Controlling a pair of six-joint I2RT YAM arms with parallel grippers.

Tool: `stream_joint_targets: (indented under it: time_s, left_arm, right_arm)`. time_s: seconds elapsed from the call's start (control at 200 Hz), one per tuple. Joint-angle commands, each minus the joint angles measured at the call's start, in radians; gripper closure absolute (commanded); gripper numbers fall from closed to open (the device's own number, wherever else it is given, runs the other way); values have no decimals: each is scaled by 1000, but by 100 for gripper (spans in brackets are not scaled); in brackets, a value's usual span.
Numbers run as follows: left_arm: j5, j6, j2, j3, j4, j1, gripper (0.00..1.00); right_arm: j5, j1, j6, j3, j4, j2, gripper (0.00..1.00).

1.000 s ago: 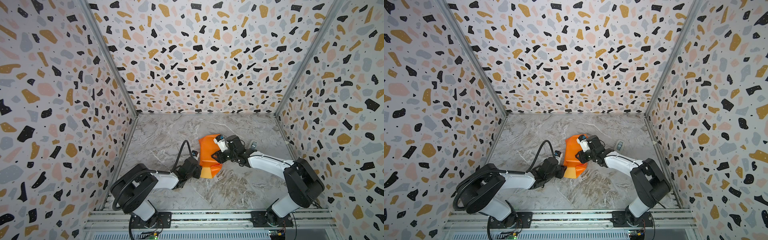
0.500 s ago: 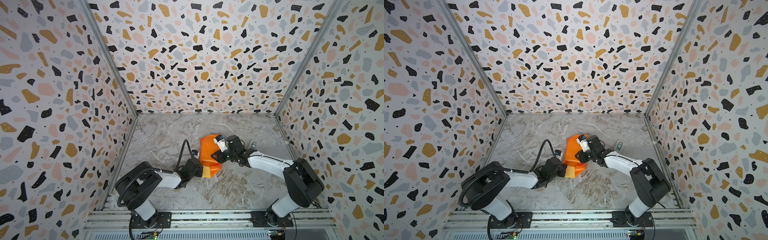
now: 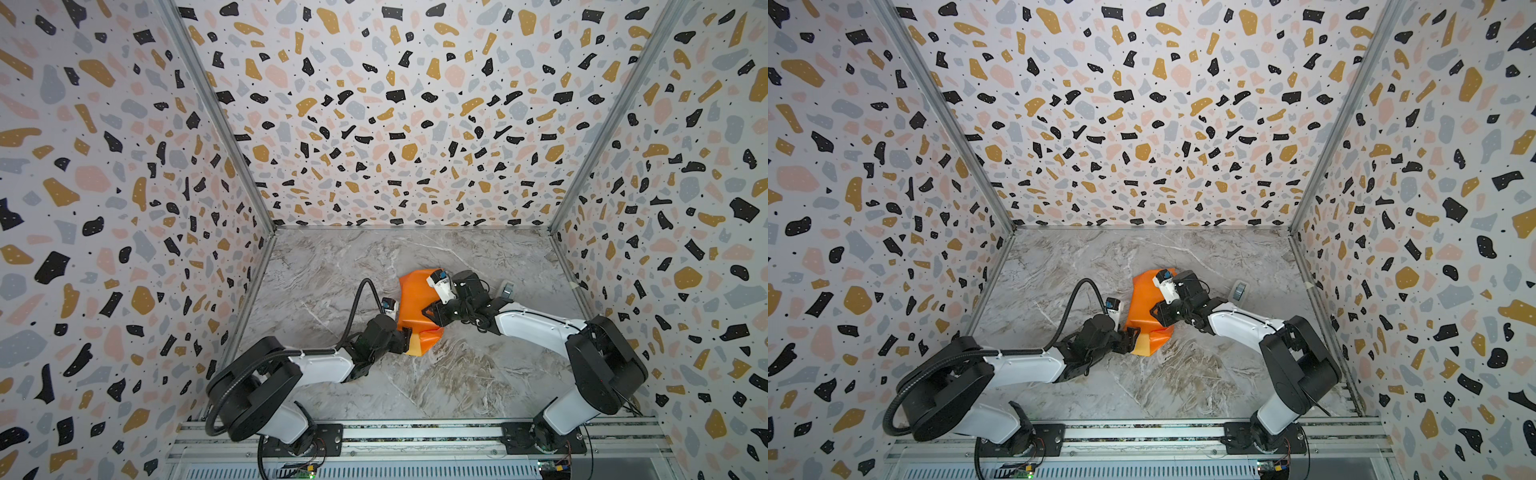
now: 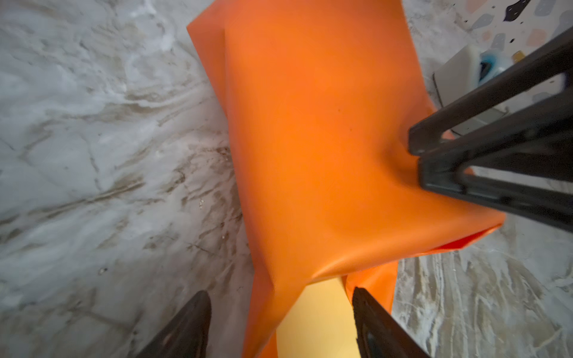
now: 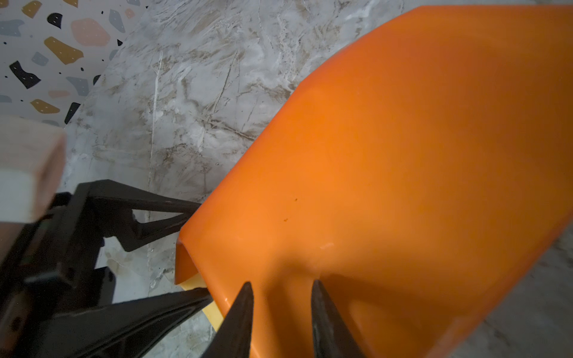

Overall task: Wrap a gift box in wrapping paper
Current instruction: Fold the wrapping paper for the gift box.

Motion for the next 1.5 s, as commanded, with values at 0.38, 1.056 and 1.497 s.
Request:
stream_joint_targets:
  time_s: [0.38, 1.056, 1.497]
  left_arm:
    - [-10, 37, -99, -23, -166, 175, 57]
    - [106, 34, -21, 1, -86, 101, 70]
    - [106, 31, -2, 14, -78, 72, 70]
  right_arm:
    - [-13, 1, 4, -18, -16, 4, 68]
    - [-16, 2, 12, -25, -15, 9, 69]
    - [-21, 8, 19, -24, -7, 15, 70]
